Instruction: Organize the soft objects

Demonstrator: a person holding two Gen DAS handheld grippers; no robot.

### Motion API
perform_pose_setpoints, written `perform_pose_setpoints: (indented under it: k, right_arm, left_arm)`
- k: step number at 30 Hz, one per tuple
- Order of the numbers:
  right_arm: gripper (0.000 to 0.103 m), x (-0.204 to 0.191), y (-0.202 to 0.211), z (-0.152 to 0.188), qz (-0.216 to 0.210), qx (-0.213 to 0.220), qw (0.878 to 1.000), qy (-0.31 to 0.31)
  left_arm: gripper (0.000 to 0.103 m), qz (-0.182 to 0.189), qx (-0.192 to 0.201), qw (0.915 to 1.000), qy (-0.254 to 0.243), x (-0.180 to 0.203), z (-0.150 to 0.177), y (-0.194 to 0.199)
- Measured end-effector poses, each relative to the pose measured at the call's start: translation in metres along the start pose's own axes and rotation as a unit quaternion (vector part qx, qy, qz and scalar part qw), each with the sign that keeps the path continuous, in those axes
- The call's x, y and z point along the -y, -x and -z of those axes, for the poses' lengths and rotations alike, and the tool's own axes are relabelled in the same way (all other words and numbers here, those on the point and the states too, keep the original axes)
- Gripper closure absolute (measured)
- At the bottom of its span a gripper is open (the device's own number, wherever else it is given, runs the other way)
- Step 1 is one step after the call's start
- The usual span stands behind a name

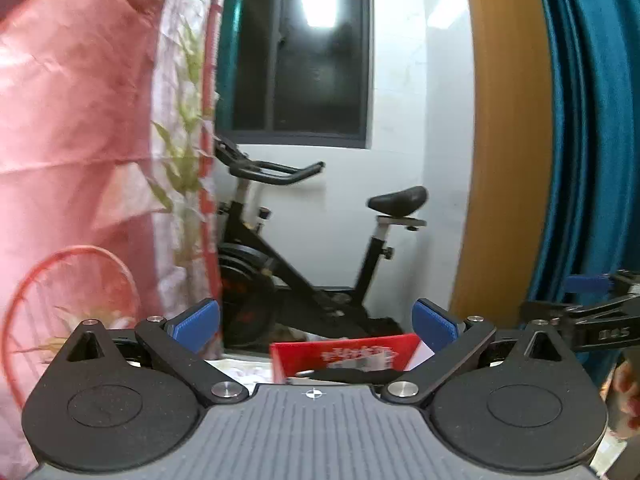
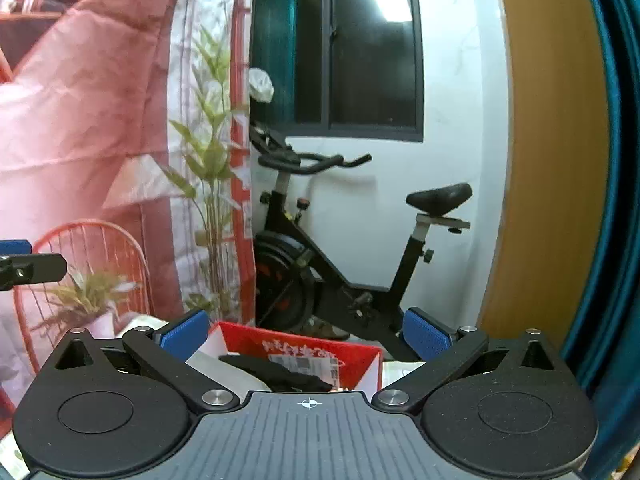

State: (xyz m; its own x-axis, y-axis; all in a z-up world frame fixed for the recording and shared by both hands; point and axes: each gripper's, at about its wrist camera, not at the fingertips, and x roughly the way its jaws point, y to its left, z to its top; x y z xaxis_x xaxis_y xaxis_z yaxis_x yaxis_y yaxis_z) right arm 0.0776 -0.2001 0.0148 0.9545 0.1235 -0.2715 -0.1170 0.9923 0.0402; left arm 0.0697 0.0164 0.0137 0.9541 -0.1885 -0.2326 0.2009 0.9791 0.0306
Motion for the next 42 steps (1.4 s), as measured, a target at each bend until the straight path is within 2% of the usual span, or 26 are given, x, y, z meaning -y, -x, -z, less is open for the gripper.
perform_pose_setpoints:
  k: [3,10,17,42]
  right_arm:
    - [0.0,-0.005,0.02,0.0,0.004,0.019,1.0,-0.011]
    - [0.0,-0.005,0.042,0.005,0.01,0.031,0.999,-0.036]
    - [0.0,-0.005,0.042,0.009,0.017,0.027,0.999,-0.041]
    - [0.0,-0.005,0.04,0.015,0.021,0.021,0.998,-0.047]
  left_arm:
    - [0.0,-0.023,0.013,0.9996,-0.009,0.004,-0.001,0.014]
    - [0.0,-0.021,-0.001,0.9997,0.011,-0.001,0.0,0.024]
    - [0.0,-0.036,-0.004,0.9993,0.009,-0.002,0.0,0.02]
    - [0.0,-0.051,-0.022,0.9983,0.018,-0.003,0.004,0.021]
